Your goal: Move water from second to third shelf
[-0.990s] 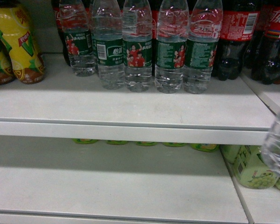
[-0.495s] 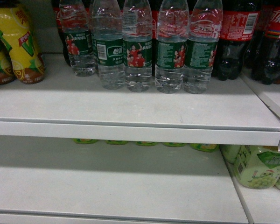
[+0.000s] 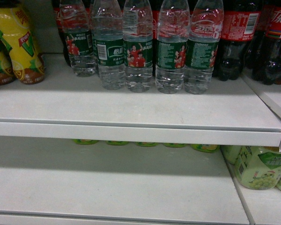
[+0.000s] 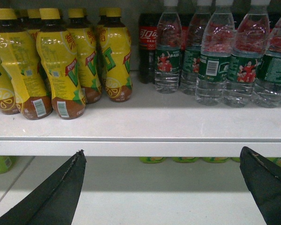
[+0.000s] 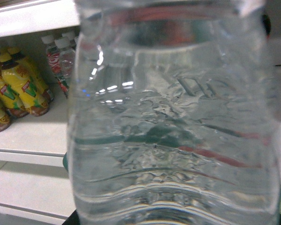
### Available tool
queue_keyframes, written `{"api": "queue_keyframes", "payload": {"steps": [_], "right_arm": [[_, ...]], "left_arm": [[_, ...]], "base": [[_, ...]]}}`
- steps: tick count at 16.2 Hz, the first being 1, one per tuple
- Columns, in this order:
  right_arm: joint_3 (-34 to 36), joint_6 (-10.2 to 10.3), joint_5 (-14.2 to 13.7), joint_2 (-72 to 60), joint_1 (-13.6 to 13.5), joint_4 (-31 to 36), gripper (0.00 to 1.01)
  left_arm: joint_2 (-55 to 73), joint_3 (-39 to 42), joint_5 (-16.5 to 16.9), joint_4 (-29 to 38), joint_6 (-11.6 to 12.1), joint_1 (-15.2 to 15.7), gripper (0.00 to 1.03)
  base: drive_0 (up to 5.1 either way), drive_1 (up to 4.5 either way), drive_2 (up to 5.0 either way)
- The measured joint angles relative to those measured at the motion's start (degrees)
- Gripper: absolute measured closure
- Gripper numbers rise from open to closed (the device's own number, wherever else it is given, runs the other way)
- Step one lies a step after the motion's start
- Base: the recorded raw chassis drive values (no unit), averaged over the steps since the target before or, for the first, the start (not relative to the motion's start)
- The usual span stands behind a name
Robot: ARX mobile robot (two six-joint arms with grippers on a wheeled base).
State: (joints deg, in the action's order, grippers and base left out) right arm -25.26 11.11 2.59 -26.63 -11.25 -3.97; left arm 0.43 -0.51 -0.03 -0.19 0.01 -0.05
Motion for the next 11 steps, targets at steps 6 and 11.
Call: {"api": "queue_keyframes", "payload": {"steps": [6,11], "right_arm": [[0.0,0.0,-0.4,0.1,0.0,-0.4,0.58],[0.0,0.0,-0.4,0.1,0.0,-0.8,0.58]], "left_arm": [[0.0,0.0,0.0,0.0,0.0,0.0,0.05],[0.0,0.0,0.0,-0.2,0.0,0.0,0.05]], "base": [[0.0,0.00,0.0],[0.0,0.00,0.0]]}}
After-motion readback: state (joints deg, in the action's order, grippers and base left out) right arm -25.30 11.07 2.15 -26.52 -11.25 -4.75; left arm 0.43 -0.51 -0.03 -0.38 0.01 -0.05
